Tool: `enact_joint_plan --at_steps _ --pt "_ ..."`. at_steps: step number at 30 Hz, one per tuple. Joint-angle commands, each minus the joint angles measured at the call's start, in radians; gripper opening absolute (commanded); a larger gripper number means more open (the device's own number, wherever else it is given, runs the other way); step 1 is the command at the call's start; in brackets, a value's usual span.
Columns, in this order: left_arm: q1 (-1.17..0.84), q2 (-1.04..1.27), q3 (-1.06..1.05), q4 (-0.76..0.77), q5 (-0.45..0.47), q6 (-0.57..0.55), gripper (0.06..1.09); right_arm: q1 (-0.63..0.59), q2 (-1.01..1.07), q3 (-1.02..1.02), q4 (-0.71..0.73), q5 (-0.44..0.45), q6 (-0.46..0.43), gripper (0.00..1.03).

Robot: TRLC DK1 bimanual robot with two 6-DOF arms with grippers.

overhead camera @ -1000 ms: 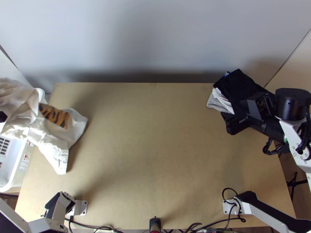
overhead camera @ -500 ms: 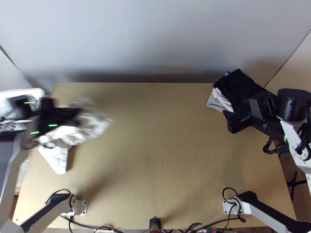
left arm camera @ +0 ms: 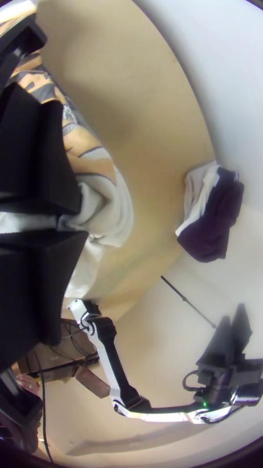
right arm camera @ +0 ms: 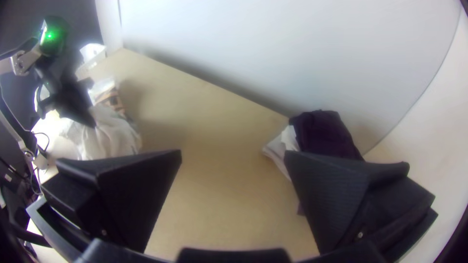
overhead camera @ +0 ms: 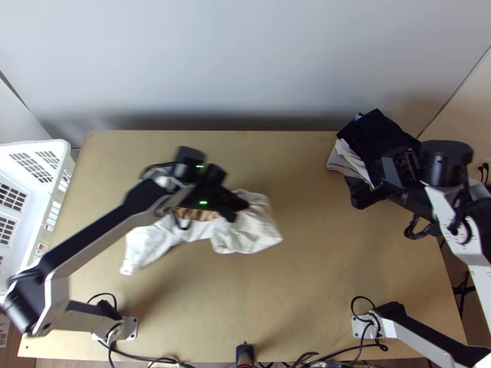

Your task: Fold the t-shirt

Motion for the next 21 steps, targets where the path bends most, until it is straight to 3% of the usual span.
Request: enact_joint_plan --at_steps 1,2,3,8,14,18,21 --pt "-0.199 0.217 0.179 0.110 -0.061 -0.061 0.43 0.028 0.044 -0.029 0.038 0.000 -0.005 0.98" --pt "-0.213 0.238 0.188 0.116 -0.067 -0.057 0.80 0.030 0.050 -0.026 0.045 0.000 -0.006 0.98" --pt "-0.219 0.261 0.201 0.114 -0.087 -0.045 1.06 0.033 0.058 -0.020 0.047 0.000 -0.005 0.98" --pt "-0.142 0.240 0.241 0.034 -0.089 -0.022 1.04 0.038 0.072 0.009 0.047 0.000 0.011 0.98" --pt "0.163 0.044 0.233 -0.033 -0.092 0.055 1.04 0.047 0.072 0.008 0.056 0.000 0.008 0.98" --pt "0.373 0.025 0.178 -0.177 -0.205 0.218 1.04 0.050 0.075 0.009 0.082 0.000 0.006 0.98" --pt "0.505 -0.009 0.043 -0.182 -0.317 0.317 1.04 0.062 0.075 0.012 0.093 0.000 0.009 0.98"
